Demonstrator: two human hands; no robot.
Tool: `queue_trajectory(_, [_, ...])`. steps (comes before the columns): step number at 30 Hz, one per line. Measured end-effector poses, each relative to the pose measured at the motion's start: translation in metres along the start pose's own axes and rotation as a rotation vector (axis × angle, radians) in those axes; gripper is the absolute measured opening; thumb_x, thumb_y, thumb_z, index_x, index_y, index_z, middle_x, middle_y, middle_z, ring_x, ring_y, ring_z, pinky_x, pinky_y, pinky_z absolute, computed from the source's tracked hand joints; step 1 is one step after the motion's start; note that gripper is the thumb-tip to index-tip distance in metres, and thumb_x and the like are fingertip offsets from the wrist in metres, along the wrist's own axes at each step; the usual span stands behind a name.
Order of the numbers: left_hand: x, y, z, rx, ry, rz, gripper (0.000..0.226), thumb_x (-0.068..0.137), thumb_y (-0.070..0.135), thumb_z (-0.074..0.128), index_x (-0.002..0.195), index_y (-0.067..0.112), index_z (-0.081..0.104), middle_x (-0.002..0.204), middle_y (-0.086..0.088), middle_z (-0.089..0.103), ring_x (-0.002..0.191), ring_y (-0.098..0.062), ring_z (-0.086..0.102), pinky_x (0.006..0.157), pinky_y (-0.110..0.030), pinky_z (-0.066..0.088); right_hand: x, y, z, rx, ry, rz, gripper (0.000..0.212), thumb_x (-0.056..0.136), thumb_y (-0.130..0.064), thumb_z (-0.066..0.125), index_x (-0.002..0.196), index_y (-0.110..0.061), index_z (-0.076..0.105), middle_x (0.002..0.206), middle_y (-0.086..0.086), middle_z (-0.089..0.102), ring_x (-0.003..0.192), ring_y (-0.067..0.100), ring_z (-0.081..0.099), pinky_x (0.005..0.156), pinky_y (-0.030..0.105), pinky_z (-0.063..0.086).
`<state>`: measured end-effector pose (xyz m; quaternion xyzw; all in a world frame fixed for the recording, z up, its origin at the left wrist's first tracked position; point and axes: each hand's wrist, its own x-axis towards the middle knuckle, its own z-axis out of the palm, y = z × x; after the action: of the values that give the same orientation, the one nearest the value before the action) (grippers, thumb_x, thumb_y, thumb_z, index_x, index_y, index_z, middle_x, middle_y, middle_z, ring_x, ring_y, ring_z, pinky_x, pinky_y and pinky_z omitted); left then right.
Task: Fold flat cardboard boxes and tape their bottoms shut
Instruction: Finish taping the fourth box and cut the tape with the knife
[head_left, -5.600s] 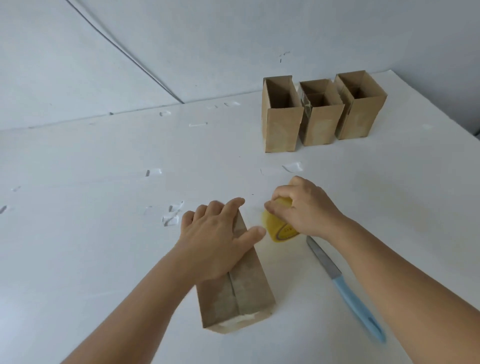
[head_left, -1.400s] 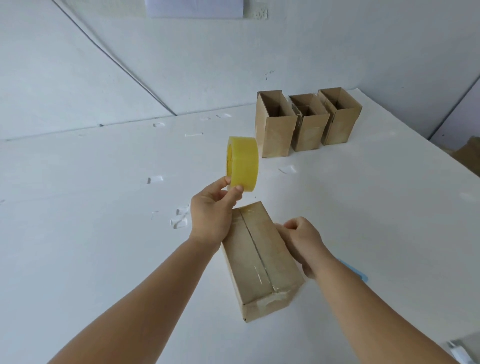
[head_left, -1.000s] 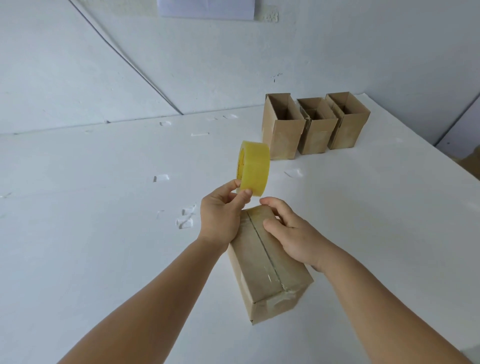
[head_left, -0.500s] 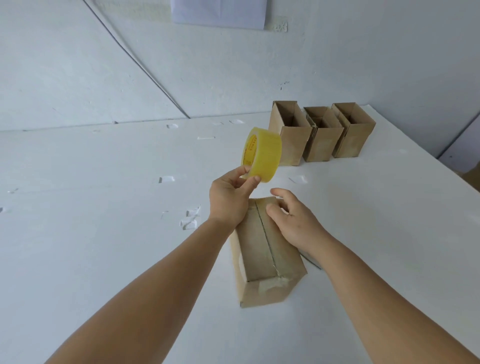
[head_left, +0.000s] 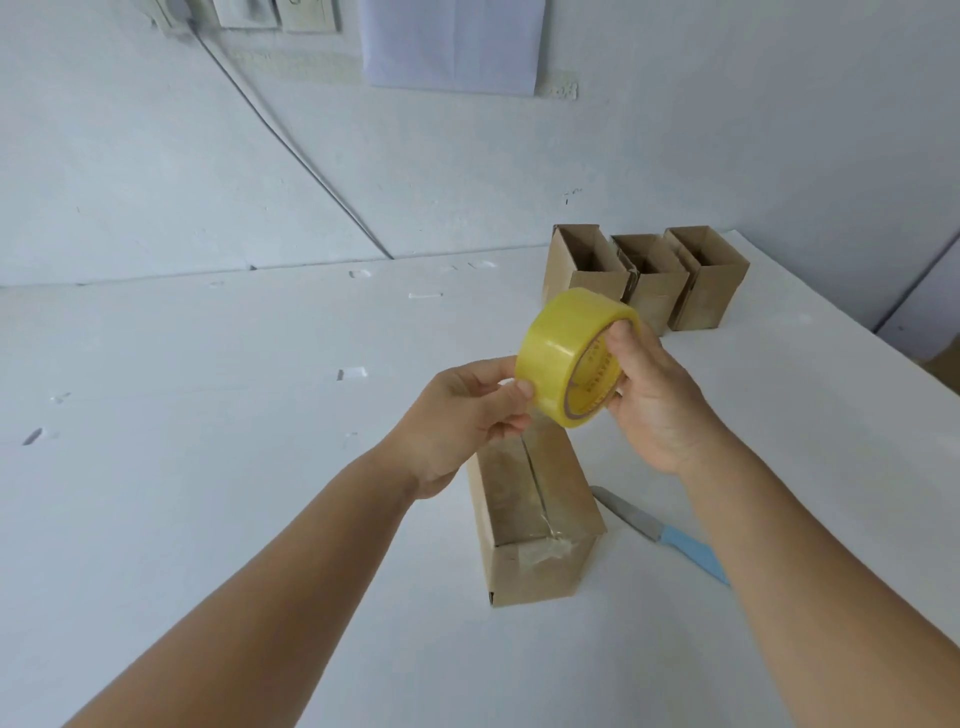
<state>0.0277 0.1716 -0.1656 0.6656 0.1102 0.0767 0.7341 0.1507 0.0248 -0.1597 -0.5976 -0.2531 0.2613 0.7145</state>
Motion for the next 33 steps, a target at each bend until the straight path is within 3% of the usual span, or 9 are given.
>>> queue_trajectory(3, [-0.010, 0.001, 0.000, 0.022, -0.006, -0.114, 0.016, 0.089, 0.015, 0.065, 0.103, 0.019, 0.070, 0.068, 0.005, 0.064, 0.065, -0.009, 0.059, 0.076, -0.023, 0.056, -0.011, -0.005, -0.003, 0.048, -0.045, -0.014, 0.110, 0.041, -0.069, 0.081, 0.133, -0.016, 0.050, 0.129, 0.020, 0.053, 0.124, 0.034, 0.048, 0.103, 0.053, 0.036])
queue_trajectory(7, [-0.019, 0.005, -0.003, 0.162, 0.042, -0.238, 0.010, 0.083, 0.023, 0.072, 0.086, 0.014, 0.072, 0.061, 0.009, 0.063, 0.057, -0.007, 0.054, 0.074, -0.024, 0.058, -0.021, -0.003, -0.008, 0.057, -0.081, -0.052, 0.081, 0.037, -0.061, 0.088, 0.105, -0.028, 0.056, 0.099, 0.001, 0.063, 0.097, 0.022, 0.058, 0.085, 0.042, 0.046])
queue_trajectory(11, [-0.028, 0.008, -0.001, 0.250, 0.001, -0.294, 0.013, 0.090, 0.020, 0.065, 0.078, 0.017, 0.064, 0.067, 0.007, 0.058, 0.061, -0.008, 0.051, 0.070, -0.024, 0.055, -0.030, -0.006, -0.010, 0.036, -0.124, -0.054, 0.079, 0.038, -0.067, 0.084, 0.100, -0.027, 0.056, 0.073, -0.003, 0.050, 0.069, 0.011, 0.049, 0.074, 0.035, 0.050])
queue_trajectory(14, [-0.034, 0.008, 0.006, 0.219, 0.001, -0.315, 0.012, 0.093, 0.022, 0.060, 0.084, 0.015, 0.062, 0.075, 0.003, 0.058, 0.065, -0.010, 0.056, 0.067, -0.023, 0.054, -0.033, -0.013, -0.011, 0.035, -0.117, -0.034, 0.063, 0.060, -0.073, 0.067, 0.097, -0.024, 0.057, 0.066, -0.005, 0.045, 0.064, 0.011, 0.043, 0.070, 0.033, 0.049])
queue_trajectory(17, [-0.038, 0.007, 0.013, 0.198, 0.037, -0.293, 0.022, 0.092, 0.018, 0.061, 0.072, 0.010, 0.064, 0.065, 0.000, 0.063, 0.058, -0.008, 0.060, 0.059, -0.019, 0.052, -0.037, -0.016, -0.014, 0.005, -0.083, -0.036, 0.028, 0.083, -0.048, 0.048, 0.089, -0.023, 0.059, 0.059, -0.009, 0.051, 0.061, 0.011, 0.046, 0.068, 0.033, 0.047])
queue_trajectory(21, [-0.043, 0.006, 0.010, 0.398, 0.105, -0.247, 0.023, 0.085, 0.011, 0.065, 0.062, 0.007, 0.064, 0.058, 0.001, 0.060, 0.054, -0.008, 0.056, 0.055, -0.016, 0.049, -0.043, -0.015, -0.022, -0.158, -0.047, -0.082, 0.013, 0.083, -0.033, 0.056, 0.073, -0.028, 0.061, 0.061, -0.014, 0.054, 0.059, 0.003, 0.052, 0.059, 0.020, 0.044])
queue_trajectory(24, [-0.051, 0.003, 0.003, 0.478, 0.118, -0.269, 0.016, 0.081, 0.011, 0.065, 0.066, 0.006, 0.066, 0.060, 0.003, 0.064, 0.056, -0.007, 0.058, 0.056, -0.017, 0.050, -0.046, -0.014, -0.031, -0.355, -0.053, -0.117, 0.013, 0.080, -0.035, 0.061, 0.068, -0.030, 0.064, 0.060, -0.016, 0.052, 0.059, 0.000, 0.048, 0.059, 0.015, 0.040])
queue_trajectory(29, [-0.058, -0.002, -0.007, 0.577, 0.174, -0.288, 0.009, 0.080, 0.012, 0.066, 0.075, 0.006, 0.069, 0.060, 0.005, 0.066, 0.058, -0.007, 0.060, 0.056, -0.018, 0.050, -0.048, -0.013, -0.042, -0.767, -0.033, -0.102, 0.021, 0.069, -0.051, 0.061, 0.074, -0.031, 0.061, 0.069, -0.012, 0.058, 0.068, 0.007, 0.051, 0.066, 0.027, 0.041])
queue_trajectory(33, [-0.059, -0.005, -0.011, 0.590, 0.190, -0.289, 0.015, 0.081, 0.017, 0.069, 0.092, 0.011, 0.062, 0.062, 0.003, 0.070, 0.057, -0.008, 0.063, 0.057, -0.020, 0.051, -0.053, -0.008, -0.048, -0.979, -0.010, -0.063, 0.021, 0.074, -0.051, 0.067, 0.074, -0.032, 0.058, 0.074, -0.007, 0.057, 0.071, 0.010, 0.051, 0.058, 0.027, 0.037])
